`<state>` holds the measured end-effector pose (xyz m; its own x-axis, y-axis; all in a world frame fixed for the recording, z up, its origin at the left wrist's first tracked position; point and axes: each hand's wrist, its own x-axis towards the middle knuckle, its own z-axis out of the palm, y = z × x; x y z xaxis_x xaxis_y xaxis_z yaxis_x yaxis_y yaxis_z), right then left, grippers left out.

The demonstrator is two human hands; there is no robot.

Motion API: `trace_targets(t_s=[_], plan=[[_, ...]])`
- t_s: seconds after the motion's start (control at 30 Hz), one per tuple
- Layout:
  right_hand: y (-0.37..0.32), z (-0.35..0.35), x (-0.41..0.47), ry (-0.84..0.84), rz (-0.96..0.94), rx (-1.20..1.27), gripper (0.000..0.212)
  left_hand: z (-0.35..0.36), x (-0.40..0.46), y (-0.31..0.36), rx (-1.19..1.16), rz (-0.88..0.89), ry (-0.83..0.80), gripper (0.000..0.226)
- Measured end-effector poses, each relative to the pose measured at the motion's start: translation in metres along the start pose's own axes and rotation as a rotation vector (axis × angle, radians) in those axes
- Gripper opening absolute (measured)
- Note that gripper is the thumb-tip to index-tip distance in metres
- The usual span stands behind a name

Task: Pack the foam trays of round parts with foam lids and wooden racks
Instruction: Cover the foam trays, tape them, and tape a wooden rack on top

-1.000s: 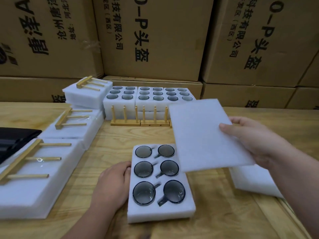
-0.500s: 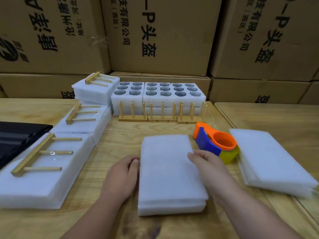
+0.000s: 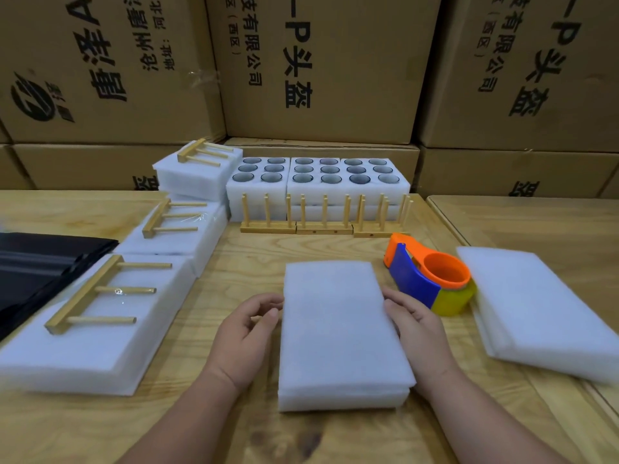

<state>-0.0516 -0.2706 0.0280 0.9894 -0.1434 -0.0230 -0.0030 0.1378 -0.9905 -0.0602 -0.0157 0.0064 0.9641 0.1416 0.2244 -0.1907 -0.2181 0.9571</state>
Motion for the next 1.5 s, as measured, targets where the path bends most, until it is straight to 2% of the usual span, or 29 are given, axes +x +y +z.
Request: trace_targets(t_s=[0.27,0.77,0.97,1.07,1.17,1.2,1.33,1.5], plan=[[0.0,-0.001,-0.001,0.013,-0.002,-0.022,0.028,0.001,-0.002,0.002,0.001,0.012,0.007,0.023],[-0.001,0.0,-0.004,0.04,-0.071,-0.051,0.034,0.0,-0.002,0.002,-0.039,-0.004,-0.001,0.024],[0.004,-0.001,0.002,0.046,-0.043,-0.066,0.037,0.0,-0.001,0.0,0.064,-0.048,0.04,0.023],[0.007,-0.009,0.008,0.036,-0.099,-0.278,0.041,0.0,0.004,-0.004,0.359,-0.117,0.098,0.032],[0.005,-0.023,0.017,-0.101,-0.301,-0.824,0.042,0.001,0.008,-0.006,0.644,-0.05,0.081,0.033],[0.004,-0.025,0.02,-0.151,-0.338,-0.932,0.043,0.003,0.01,-0.007,0.733,-0.031,0.053,0.035],[0.004,-0.022,0.025,-0.235,-0.37,-1.038,0.032,0.007,0.022,-0.01,0.892,-0.077,-0.032,0.043],[0.0,-0.02,0.028,-0.227,-0.379,-1.083,0.042,0.006,0.049,-0.011,0.883,-0.13,-0.048,0.038]])
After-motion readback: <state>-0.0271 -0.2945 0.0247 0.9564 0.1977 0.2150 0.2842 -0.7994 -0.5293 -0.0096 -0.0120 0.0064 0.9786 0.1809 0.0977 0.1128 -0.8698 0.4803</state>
